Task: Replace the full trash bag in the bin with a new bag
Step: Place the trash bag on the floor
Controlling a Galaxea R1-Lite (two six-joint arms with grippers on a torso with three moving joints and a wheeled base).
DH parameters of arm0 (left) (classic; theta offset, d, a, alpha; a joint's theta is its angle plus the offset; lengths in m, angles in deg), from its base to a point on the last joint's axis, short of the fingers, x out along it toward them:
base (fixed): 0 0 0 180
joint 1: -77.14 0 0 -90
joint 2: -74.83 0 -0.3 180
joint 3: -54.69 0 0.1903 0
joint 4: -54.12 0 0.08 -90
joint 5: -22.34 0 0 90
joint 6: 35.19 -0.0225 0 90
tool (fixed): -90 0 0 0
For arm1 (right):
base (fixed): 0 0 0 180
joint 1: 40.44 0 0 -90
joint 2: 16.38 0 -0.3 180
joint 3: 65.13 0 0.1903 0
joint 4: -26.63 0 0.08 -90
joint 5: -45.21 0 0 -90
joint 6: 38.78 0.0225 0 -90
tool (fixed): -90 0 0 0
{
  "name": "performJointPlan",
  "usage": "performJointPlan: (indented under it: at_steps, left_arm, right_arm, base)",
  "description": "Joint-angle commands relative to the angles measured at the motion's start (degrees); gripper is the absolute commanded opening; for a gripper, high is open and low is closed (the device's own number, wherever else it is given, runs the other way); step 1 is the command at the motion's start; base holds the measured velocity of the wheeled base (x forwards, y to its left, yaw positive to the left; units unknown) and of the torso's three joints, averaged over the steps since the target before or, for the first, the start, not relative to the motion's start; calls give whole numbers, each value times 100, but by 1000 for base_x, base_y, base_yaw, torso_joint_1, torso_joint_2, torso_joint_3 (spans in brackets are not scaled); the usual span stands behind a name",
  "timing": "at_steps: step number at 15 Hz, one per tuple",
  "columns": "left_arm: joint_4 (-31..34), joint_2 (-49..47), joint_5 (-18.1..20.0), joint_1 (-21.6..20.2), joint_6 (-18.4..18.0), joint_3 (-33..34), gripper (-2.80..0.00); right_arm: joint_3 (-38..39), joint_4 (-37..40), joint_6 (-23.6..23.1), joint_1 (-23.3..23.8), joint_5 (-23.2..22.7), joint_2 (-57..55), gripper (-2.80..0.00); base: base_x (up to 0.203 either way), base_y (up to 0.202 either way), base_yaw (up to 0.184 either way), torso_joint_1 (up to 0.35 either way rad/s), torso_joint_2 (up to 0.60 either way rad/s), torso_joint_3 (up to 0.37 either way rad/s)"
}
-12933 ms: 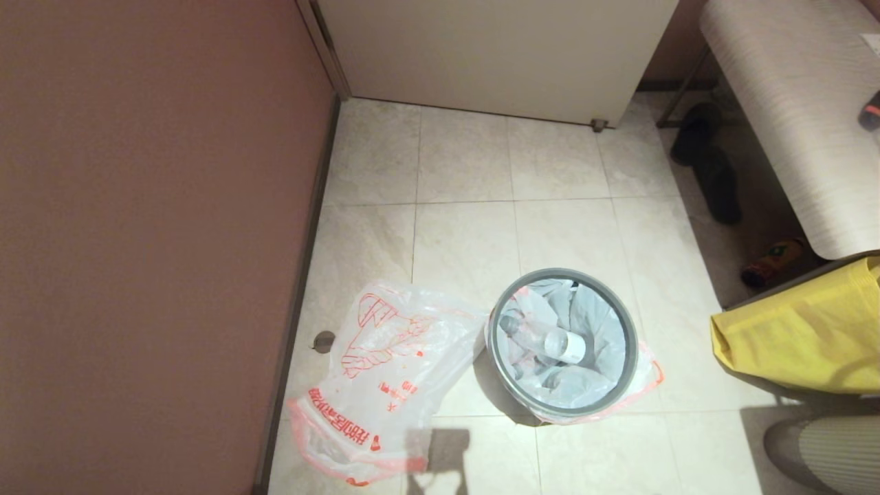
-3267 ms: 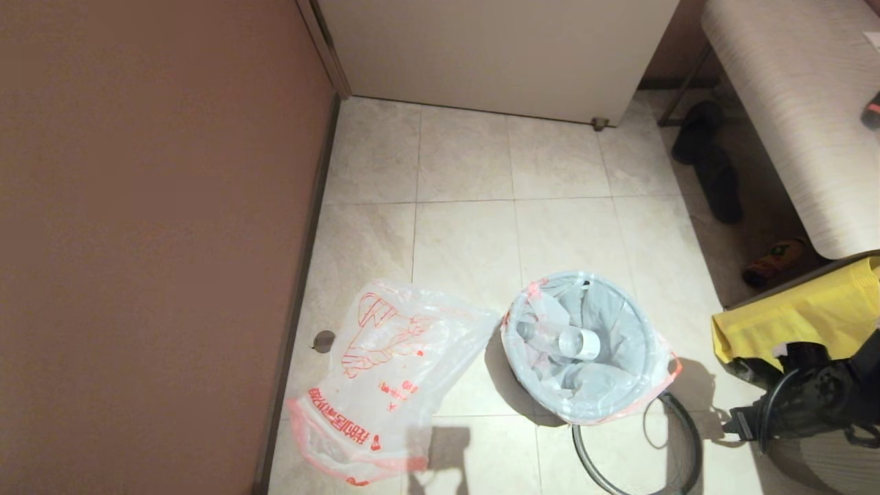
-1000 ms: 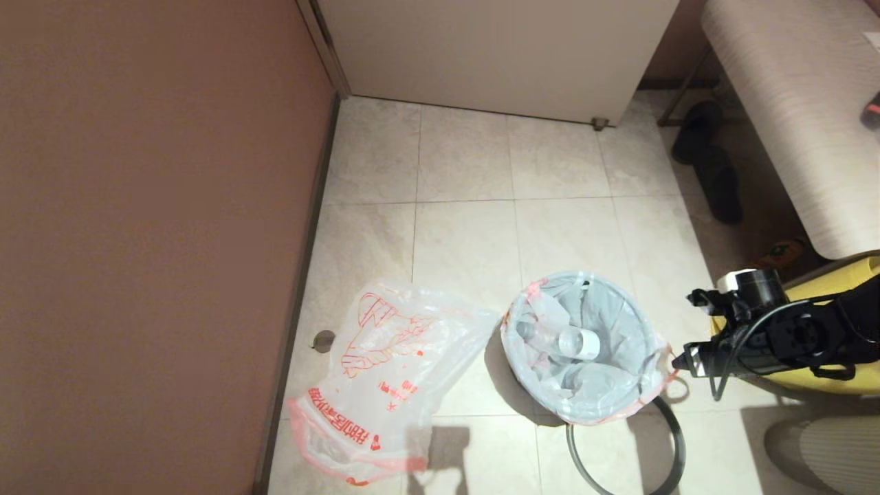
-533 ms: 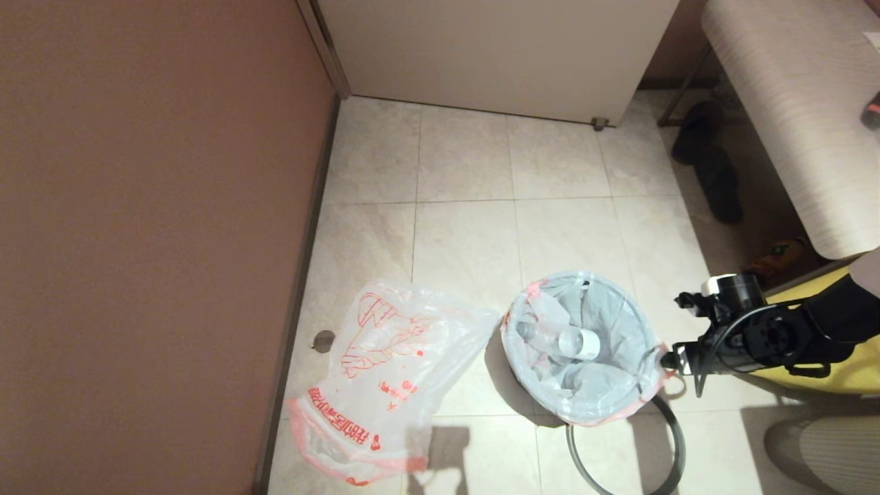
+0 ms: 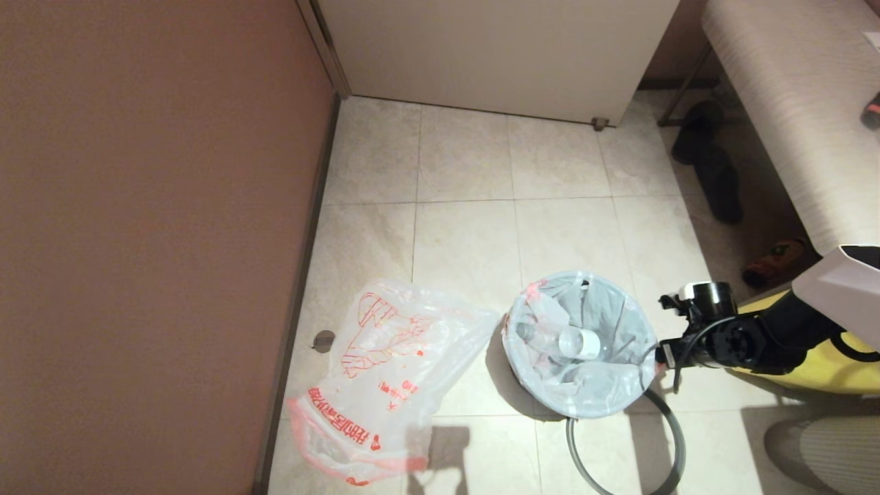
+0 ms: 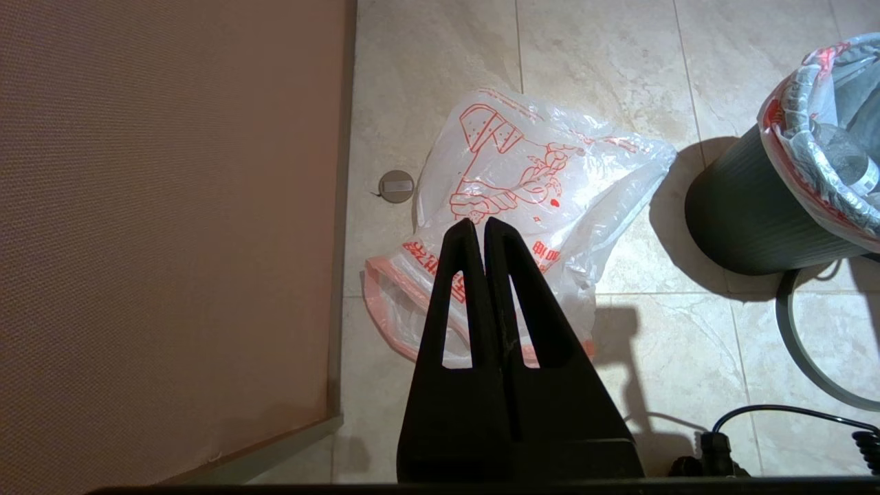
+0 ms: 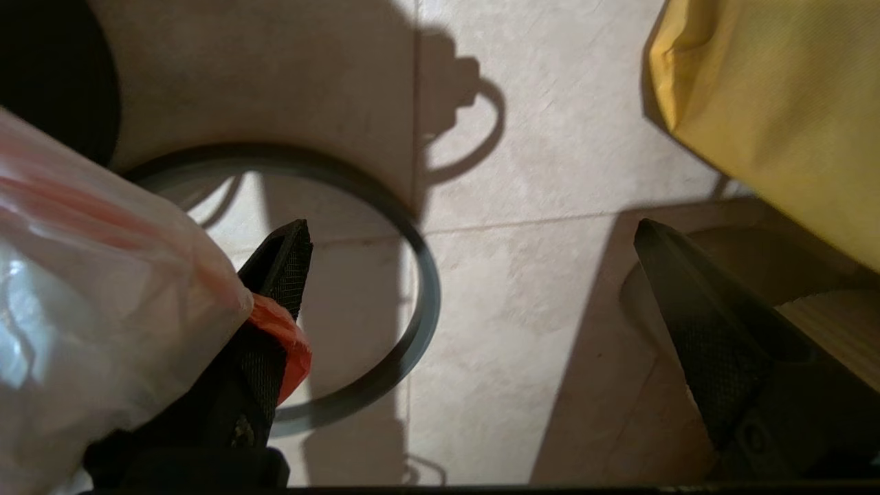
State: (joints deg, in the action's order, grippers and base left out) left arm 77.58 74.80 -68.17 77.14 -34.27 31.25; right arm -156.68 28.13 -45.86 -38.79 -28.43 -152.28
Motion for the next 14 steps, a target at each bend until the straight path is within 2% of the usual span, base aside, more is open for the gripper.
performJointPlan:
  at_steps: [1, 4, 5, 14]
  left_arm:
    - [-1, 2, -1, 0, 4, -1, -280]
    - [-1, 2, -1, 0, 4, -1, -280]
    - [-1, 2, -1, 0, 4, 5, -280]
    - [-1, 2, -1, 0, 4, -1, -280]
  right_arm:
    - [-13, -311, -133, -9, 170, -271, 0]
    - [-12, -678, -303, -94, 489, -280, 0]
    - [13, -906, -309, -144, 560, -259, -280]
    - [721, -1035, -281, -435, 822, 648, -280]
  base:
    - [0, 0, 0, 0, 0, 0]
    - [0, 0, 0, 0, 0, 0]
    - [0, 0, 0, 0, 0, 0]
    - [0, 0, 0, 0, 0, 0]
